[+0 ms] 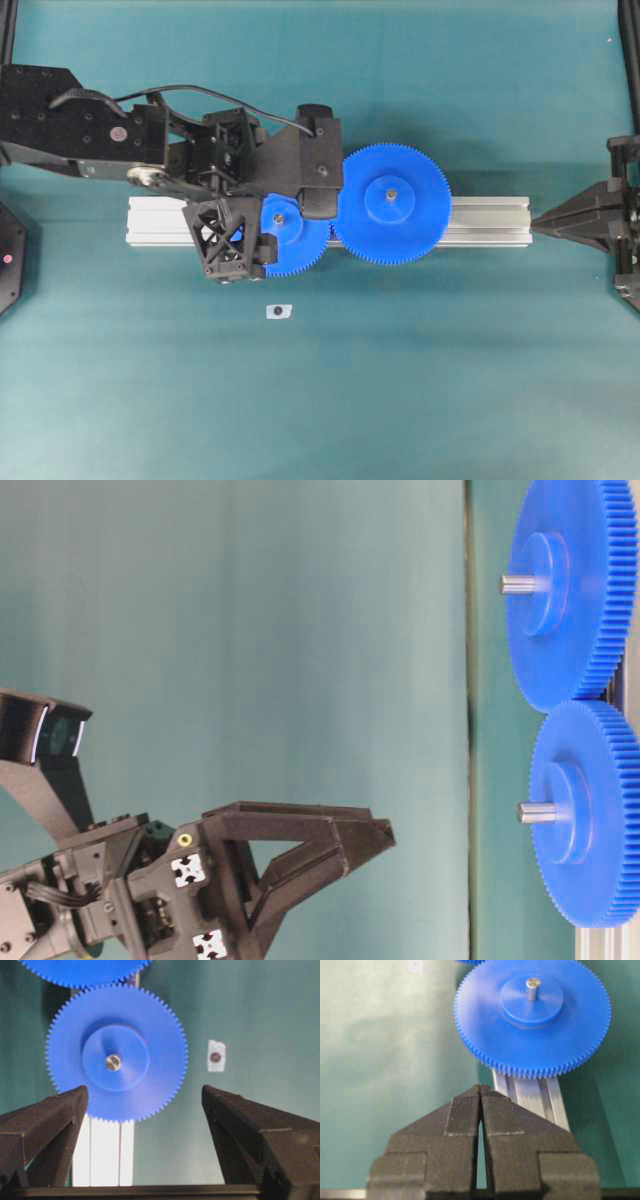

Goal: Insert the small gear onto the shaft.

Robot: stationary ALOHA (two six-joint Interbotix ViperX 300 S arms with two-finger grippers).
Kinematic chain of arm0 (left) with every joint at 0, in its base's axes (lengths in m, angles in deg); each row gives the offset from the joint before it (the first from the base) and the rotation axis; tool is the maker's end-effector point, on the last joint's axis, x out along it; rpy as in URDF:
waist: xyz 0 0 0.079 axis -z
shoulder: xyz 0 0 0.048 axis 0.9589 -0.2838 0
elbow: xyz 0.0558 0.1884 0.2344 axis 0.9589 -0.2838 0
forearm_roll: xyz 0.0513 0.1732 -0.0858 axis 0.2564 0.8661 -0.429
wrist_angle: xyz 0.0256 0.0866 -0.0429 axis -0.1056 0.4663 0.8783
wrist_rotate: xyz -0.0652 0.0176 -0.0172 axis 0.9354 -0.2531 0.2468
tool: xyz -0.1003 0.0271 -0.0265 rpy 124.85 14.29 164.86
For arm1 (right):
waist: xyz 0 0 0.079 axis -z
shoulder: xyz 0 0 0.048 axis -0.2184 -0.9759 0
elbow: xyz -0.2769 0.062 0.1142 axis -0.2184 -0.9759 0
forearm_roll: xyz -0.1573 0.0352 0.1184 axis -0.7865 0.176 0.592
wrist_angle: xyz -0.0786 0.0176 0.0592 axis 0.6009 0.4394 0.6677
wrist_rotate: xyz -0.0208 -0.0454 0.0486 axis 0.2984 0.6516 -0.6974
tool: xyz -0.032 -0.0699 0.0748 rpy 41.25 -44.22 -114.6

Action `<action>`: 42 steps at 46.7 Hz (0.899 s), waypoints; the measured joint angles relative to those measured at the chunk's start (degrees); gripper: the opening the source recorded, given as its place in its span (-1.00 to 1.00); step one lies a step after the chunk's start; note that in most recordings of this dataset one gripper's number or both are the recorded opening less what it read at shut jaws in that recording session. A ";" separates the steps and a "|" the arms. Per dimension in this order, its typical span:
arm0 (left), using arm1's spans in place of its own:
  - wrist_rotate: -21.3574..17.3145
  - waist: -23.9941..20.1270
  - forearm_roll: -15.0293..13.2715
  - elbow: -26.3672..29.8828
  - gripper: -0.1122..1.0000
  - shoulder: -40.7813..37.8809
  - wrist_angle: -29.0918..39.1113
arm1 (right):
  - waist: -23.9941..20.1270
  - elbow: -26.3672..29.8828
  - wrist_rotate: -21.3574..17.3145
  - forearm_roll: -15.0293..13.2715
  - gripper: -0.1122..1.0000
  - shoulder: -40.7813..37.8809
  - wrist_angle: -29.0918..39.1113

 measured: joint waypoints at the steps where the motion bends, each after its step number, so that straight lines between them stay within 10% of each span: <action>1: 0.09 0.00 0.00 0.00 0.77 0.09 0.09 | 0.00 0.00 0.09 0.09 -0.73 0.00 0.00; 42: 0.09 0.70 0.00 0.97 0.77 1.05 0.00 | 0.00 0.00 -1.32 0.09 -0.73 0.00 -0.26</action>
